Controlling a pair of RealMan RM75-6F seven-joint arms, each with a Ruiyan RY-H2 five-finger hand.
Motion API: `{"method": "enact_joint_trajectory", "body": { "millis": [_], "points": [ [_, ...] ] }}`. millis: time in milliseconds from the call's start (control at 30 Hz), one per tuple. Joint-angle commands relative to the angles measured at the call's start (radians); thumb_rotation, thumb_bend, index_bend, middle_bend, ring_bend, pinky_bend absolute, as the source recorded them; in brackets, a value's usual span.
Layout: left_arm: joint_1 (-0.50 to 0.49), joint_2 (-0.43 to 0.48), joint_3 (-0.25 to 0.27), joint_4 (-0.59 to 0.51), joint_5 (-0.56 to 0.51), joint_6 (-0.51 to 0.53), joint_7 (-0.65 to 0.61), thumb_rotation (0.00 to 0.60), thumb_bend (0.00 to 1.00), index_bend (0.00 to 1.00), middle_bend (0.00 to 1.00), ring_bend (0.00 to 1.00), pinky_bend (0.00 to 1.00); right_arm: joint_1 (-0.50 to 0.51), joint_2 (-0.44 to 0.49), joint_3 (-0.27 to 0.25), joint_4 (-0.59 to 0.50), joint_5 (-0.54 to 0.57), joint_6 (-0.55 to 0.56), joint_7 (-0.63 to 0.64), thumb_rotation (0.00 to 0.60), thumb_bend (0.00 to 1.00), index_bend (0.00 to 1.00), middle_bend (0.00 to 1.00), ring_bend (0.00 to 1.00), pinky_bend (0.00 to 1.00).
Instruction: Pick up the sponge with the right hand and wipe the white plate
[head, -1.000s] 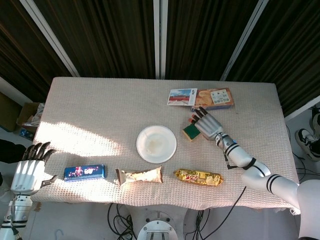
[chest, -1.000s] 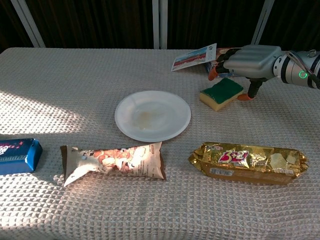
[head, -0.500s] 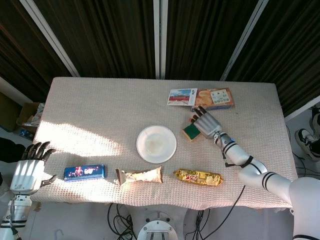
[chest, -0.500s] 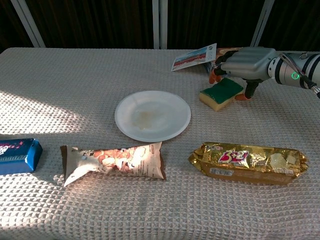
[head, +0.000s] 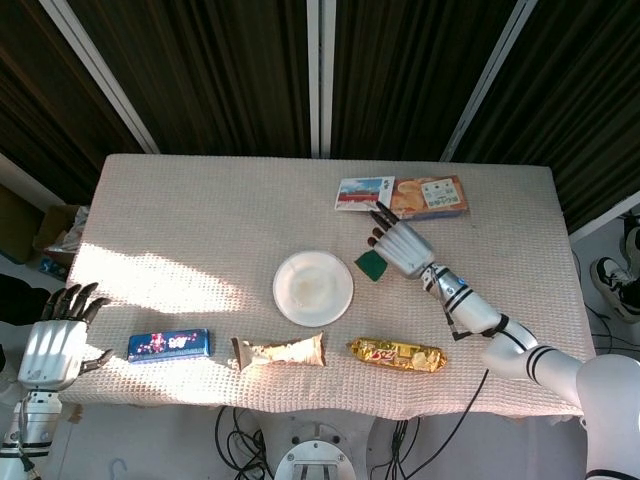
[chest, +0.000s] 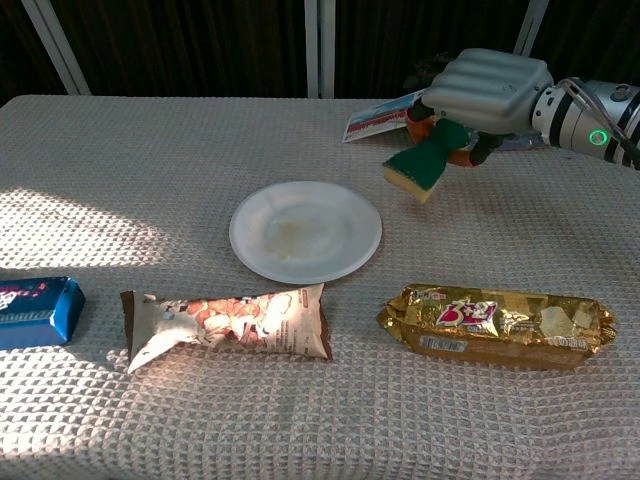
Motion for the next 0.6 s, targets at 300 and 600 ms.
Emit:
{"method": "enact_joint_trajectory", "body": {
  "millis": [300,600],
  "points": [
    [0.03,-0.016,0.017,0.06,0.007,0.033,-0.069,0.6,0.07,0.27,0.12,0.1,0.12,0.067,-0.161,0.02,-0.012,-0.059,0.008,-0.394,0.6,0.31,0.58,0.43,0.12,0.0],
    [0.044,-0.029,0.021,0.11,0.004,0.042,-0.119,0.6,0.07,0.27,0.12,0.1,0.12,0.113,-0.334,0.037,0.136,-0.049,-0.007,-0.528,0.6,0.32,0.66,0.46,0.17,0.0]
  ]
}}
